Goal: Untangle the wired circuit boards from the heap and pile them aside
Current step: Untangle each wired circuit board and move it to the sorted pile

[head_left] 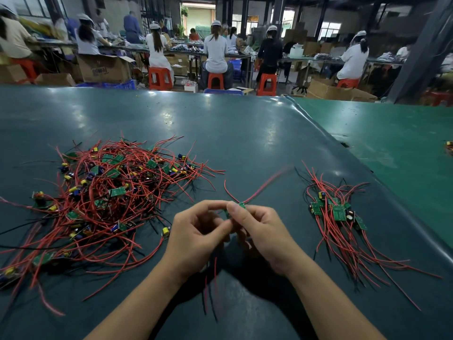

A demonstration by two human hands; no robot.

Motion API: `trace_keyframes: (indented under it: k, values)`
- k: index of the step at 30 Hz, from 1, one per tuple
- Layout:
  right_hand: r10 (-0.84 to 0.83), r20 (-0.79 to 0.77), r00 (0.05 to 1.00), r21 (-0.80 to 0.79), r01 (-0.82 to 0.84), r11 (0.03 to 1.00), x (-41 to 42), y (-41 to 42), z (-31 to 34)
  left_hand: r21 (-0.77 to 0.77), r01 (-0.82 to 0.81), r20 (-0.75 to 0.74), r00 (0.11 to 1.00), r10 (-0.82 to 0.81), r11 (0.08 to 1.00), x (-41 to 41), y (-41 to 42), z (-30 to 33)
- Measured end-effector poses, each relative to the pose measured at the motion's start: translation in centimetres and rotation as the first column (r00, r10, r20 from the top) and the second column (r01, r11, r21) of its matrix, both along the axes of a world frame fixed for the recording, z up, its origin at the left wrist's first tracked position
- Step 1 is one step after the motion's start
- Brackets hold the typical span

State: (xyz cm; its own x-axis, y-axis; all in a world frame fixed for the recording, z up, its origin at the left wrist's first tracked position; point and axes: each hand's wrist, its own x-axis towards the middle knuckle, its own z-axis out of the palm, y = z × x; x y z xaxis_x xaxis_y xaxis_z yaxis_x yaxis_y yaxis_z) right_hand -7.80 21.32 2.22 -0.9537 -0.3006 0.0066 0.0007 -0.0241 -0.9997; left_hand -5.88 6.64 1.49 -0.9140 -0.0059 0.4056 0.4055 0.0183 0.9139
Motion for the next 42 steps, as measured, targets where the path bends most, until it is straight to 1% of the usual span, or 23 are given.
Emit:
trace_keyframes:
  k: [3,5,6,7,8,10,11,12,13,14,16,17,19,21,23,25,27,31,35,37,39,41,42]
  values:
    - [-0.070,-0.091,0.993,-0.014,0.069,0.997,0.0,0.3,0.4,0.001,0.062,0.045,0.997,-0.062,0.998,-0.2,-0.2,-0.2]
    - [-0.242,-0.119,0.963,-0.065,0.236,0.970,-0.4,0.9,0.8,0.024,0.033,0.070,0.997,-0.035,0.999,-0.5,-0.1,-0.2]
    - [-0.359,-0.099,0.928,-0.129,0.345,0.930,-0.7,1.4,1.1,0.027,-0.015,0.068,0.998,0.013,1.000,-0.6,-0.1,-0.2]
    - [-0.478,-0.066,0.876,-0.209,0.456,0.865,-1.1,1.9,1.4,0.031,-0.089,0.061,0.994,0.087,0.996,-0.8,-0.1,-0.1]
    - [-0.592,-0.026,0.805,-0.291,0.561,0.775,-1.3,2.5,1.7,0.036,-0.183,0.050,0.982,0.182,0.982,-1.1,-0.4,-0.1]
    - [-0.767,0.076,0.637,-0.425,0.717,0.553,-1.7,3.5,2.1,0.028,-0.374,0.023,0.927,0.374,0.927,-1.6,-1.1,-0.2]
    - [-0.804,0.146,0.576,-0.471,0.756,0.456,-1.8,3.8,2.1,0.003,-0.441,0.000,0.898,0.441,0.898,-1.7,-1.4,-0.2]
    - [-0.798,0.232,0.557,-0.490,0.775,0.398,-1.9,3.9,1.9,-0.050,-0.488,-0.048,0.873,0.486,0.871,-1.7,-1.6,-0.3]
    - [-0.747,0.328,0.578,-0.488,0.781,0.390,-2.0,3.9,1.7,-0.129,-0.532,-0.135,0.846,0.516,0.837,-1.6,-1.7,-0.4]
    - [-0.670,0.414,0.616,-0.481,0.773,0.414,-2.0,3.8,1.5,-0.224,-0.577,-0.253,0.812,0.525,0.785,-1.5,-1.7,-0.4]
    - [-0.528,0.524,0.668,-0.477,0.744,0.468,-1.9,3.6,1.2,-0.411,-0.657,-0.439,0.750,0.494,0.632,-1.4,-1.7,-0.4]
    - [-0.492,0.551,0.674,-0.479,0.738,0.475,-1.9,3.6,1.1,-0.485,-0.688,-0.474,0.725,0.499,0.540,-1.4,-2.0,-0.4]
    - [-0.494,0.561,0.664,-0.483,0.747,0.456,-2.0,3.8,1.1,-0.606,-0.716,-0.460,0.671,0.581,0.346,-1.8,-2.9,-0.4]
    - [-0.516,0.547,0.660,-0.483,0.752,0.449,-2.1,3.9,1.0,-0.731,-0.648,-0.374,0.643,0.669,0.214,-2.1,-3.8,-0.4]
    - [-0.493,0.531,0.689,-0.492,0.724,0.483,-2.1,3.8,1.0,-0.833,-0.533,-0.268,0.627,0.731,0.152,-2.3,-4.5,-0.3]
    - [-0.468,0.504,0.725,-0.492,0.687,0.535,-2.1,3.4,1.0,-0.881,-0.457,-0.217,0.614,0.759,0.118,-2.6,-4.7,-0.3]
    - [-0.461,0.465,0.756,-0.484,0.653,0.582,-2.1,3.1,0.9,-0.877,-0.464,-0.214,0.609,0.764,0.124,-2.6,-4.7,-0.2]
    - [-0.443,0.416,0.794,-0.484,0.606,0.632,-2.1,3.0,0.9,-0.808,-0.558,-0.233,0.598,0.766,0.189,-2.7,-5.1,-0.3]
    - [-0.428,0.391,0.815,-0.435,0.574,0.694,-2.1,2.8,0.7,-0.658,-0.682,-0.299,0.624,0.722,0.318,-2.6,-4.9,-0.2]
    - [-0.408,0.336,0.849,-0.360,0.516,0.778,-1.9,2.4,0.8,-0.534,-0.762,-0.413,0.614,0.673,0.367,-2.4,-4.3,-0.1]
    - [-0.372,0.223,0.901,-0.228,0.419,0.879,-1.6,1.7,0.7,-0.428,-0.811,-0.531,0.582,0.615,0.398,-2.1,-3.6,-0.1]
    - [-0.292,0.076,0.953,-0.079,0.298,0.951,-1.0,0.8,0.4,-0.370,-0.810,-0.615,0.581,0.534,0.455,-1.8,-2.7,-0.2]
    - [-0.221,0.031,0.975,-0.036,0.222,0.974,-0.6,0.3,0.2,-0.352,-0.795,-0.648,0.588,0.485,0.494,-1.7,-2.3,-0.3]
